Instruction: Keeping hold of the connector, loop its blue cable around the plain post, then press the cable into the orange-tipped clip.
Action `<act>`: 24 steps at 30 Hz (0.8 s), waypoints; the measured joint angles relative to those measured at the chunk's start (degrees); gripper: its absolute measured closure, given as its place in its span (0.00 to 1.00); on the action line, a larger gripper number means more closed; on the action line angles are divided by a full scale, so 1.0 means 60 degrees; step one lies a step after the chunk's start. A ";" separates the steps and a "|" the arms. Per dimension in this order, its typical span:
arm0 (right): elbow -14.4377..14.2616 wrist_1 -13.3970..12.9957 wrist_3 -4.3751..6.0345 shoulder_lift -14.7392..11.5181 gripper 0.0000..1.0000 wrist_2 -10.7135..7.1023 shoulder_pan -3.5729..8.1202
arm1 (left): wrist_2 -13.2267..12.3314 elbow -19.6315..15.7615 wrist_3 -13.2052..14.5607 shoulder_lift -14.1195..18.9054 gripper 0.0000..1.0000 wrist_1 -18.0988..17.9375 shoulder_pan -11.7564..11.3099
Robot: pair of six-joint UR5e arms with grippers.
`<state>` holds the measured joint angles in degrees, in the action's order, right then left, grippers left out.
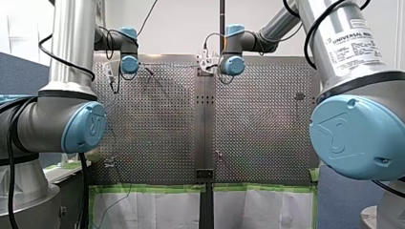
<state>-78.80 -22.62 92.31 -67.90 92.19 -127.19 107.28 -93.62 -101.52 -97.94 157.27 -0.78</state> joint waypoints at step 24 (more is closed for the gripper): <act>-0.0008 -0.0010 -0.0069 0.0543 1.00 0.0037 -0.0031 | -0.0250 -0.0144 -0.0065 -0.1188 1.00 -0.0152 0.0026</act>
<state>-78.85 -22.68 91.90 -64.64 92.41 -127.38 105.78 -94.48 -101.91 -105.07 156.35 -0.62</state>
